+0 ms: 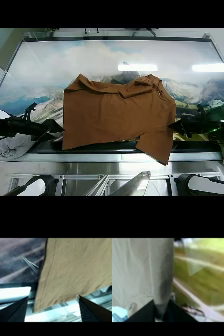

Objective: Fold the shirts.

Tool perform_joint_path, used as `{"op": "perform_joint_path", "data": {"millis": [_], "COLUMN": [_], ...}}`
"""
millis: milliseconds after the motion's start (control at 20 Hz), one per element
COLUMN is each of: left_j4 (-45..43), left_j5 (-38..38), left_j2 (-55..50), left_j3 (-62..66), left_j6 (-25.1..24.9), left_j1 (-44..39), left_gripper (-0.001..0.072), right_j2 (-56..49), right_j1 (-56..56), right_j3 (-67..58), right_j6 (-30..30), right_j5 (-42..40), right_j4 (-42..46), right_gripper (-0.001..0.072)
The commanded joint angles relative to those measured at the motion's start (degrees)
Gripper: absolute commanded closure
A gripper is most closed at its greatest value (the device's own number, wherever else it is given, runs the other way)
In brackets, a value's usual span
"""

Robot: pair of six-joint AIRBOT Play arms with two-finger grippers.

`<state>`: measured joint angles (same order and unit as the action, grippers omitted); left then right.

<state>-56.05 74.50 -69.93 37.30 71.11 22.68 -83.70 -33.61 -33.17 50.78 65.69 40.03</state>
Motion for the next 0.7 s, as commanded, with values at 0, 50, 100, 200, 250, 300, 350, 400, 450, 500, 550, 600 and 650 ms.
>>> {"op": "perform_joint_path", "data": {"millis": [0, 50, 100, 200, 250, 300, 350, 400, 450, 500, 550, 600, 650], "left_j4": [3.28, 3.06, 3.04, 1.95, 1.60, 1.68, 1.81, 1.92, 2.25, 2.21, 2.23, 2.21, 2.23], "left_j5": [0.37, 0.35, 0.37, 0.24, -0.04, -0.33, -0.74, -1.33, -1.70, -1.66, -1.25, -0.61, 0.26], "left_j2": [-4.42, -5.77, -7.32, -9.84, -10.99, -12.28, -13.38, -14.40, -15.19, -15.91, -16.33, -16.41, -16.35], "left_j3": [-0.13, -0.13, -0.13, -0.11, -0.11, -0.11, -0.11, -0.11, -0.07, 0.37, 1.16, 1.99, 3.17], "left_j6": [-1.33, -1.70, -1.73, -1.64, -1.66, -1.68, -1.68, -1.70, -1.92, -2.93, -3.72, -3.80, -3.80], "left_j1": [-0.72, -1.53, -2.71, -4.81, -6.05, -7.10, -8.22, -9.57, -10.88, -12.22, -13.46, -14.47, -15.37], "left_gripper": [-0.0001, -0.0001, -0.0001, 0.0018, 0.0101, 0.0143, 0.0145, 0.0146, 0.0280, 0.0662, 0.0691, 0.0686, 0.0686], "right_j2": [-0.50, -0.33, 0.04, 1.07, 1.84, 2.49, 3.23, 3.93, 4.66, 5.31, 5.97, 6.56, 7.23], "right_j1": [1.33, 1.33, 1.33, 1.33, 1.33, 1.33, 1.33, 1.31, 1.31, 1.31, 1.31, 1.31, 1.31], "right_j3": [0.00, 0.00, 0.00, 0.00, 0.00, -0.02, -0.02, -0.02, -0.02, -0.04, -0.04, -0.04, -0.04], "right_j6": [-0.57, -0.42, -0.42, -0.39, -0.42, -0.44, -0.46, -0.46, -0.42, -0.20, 0.22, 0.26, 0.26], "right_j5": [0.74, 0.74, 0.76, 0.94, 1.27, 1.62, 1.90, 2.27, 2.60, 2.89, 3.21, 3.78, 4.63], "right_j4": [-0.11, -0.26, -0.24, -0.26, -0.35, -0.70, -1.57, -2.32, -3.06, -3.50, -3.72, -3.74, -3.72], "right_gripper": [0.0678, 0.0688, 0.0688, 0.0688, 0.0688, 0.0688, 0.0688, 0.0688, 0.0688, 0.0688, 0.0688, 0.0688, 0.0688]}}
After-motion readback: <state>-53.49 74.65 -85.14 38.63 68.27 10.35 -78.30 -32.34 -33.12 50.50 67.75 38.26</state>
